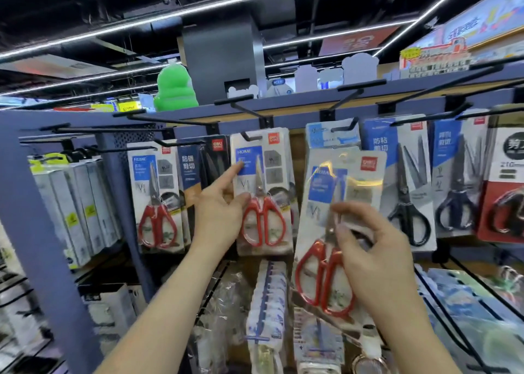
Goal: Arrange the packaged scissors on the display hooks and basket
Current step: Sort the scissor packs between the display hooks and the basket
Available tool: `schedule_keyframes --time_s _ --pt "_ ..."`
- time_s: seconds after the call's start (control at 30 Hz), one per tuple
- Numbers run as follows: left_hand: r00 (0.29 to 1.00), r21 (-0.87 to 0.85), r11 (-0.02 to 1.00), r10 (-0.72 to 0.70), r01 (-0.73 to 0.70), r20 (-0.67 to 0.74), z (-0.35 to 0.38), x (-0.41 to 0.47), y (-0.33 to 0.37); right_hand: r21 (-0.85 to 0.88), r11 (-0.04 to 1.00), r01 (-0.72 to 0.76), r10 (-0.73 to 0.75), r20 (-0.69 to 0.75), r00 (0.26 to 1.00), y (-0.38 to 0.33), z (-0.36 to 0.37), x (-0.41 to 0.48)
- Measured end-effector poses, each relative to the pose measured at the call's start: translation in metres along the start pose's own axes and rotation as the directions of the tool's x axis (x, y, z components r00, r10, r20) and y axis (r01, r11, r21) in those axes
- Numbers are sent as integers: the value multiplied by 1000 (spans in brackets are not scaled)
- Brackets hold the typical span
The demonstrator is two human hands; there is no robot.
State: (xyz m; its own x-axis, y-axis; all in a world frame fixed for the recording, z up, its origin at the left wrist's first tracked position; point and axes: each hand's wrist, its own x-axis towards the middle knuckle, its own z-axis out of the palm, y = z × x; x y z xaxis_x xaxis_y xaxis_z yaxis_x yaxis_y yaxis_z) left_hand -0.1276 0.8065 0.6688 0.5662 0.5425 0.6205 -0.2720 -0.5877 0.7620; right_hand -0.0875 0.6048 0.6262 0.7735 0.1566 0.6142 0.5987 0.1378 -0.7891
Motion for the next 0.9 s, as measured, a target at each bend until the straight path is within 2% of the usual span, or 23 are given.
schedule_keyframes --time_s 0.07,0.13,0.27,0.43,0.47,0.5,0.53,0.57,0.6,0.67,0.8,0.87,0.9 --pt "1000 82 997 17 -15 -23 8 9 -7 36 999 30 -29 -34 999 -1 -12 2" --pt "1000 92 996 3 -1 -26 14 16 -16 33 998 59 -58 -45 997 1 -21 3" --pt "998 248 968 46 -35 -40 20 18 -23 169 985 -25 26 -8 1000 5 -29 1" --pt "980 536 831 196 -149 -32 9 4 -8 273 953 -129 112 76 991 2 -28 0" --pt "979 484 862 198 -150 -48 4 -2 -1 314 937 -150 121 108 987 2 -26 0" --pt "987 325 937 152 -128 -48 -2 -9 10 357 917 -176 132 145 981 0 -24 0" --pt "997 65 995 77 -78 10 -8 -19 24 384 902 -197 131 191 973 0 -22 -1" --pt "994 -194 981 17 5 109 -13 -28 37 389 897 -210 122 240 963 -1 -18 -2" --pt "982 -356 931 -9 77 188 -19 -36 48 370 904 -215 108 289 951 -2 -13 -2" --pt "977 -407 908 -14 102 213 -30 -46 60 303 931 -203 80 374 924 -3 0 -5" --pt "997 -324 944 -53 68 57 -56 -51 61 269 952 -147 11 451 893 -9 28 -12" --pt "997 -315 947 -75 61 -32 -75 -50 56 260 957 -130 -37 553 833 -15 39 -16" --pt "993 -318 946 -85 56 -77 -85 -48 53 233 960 -154 -31 637 770 -18 45 -18"
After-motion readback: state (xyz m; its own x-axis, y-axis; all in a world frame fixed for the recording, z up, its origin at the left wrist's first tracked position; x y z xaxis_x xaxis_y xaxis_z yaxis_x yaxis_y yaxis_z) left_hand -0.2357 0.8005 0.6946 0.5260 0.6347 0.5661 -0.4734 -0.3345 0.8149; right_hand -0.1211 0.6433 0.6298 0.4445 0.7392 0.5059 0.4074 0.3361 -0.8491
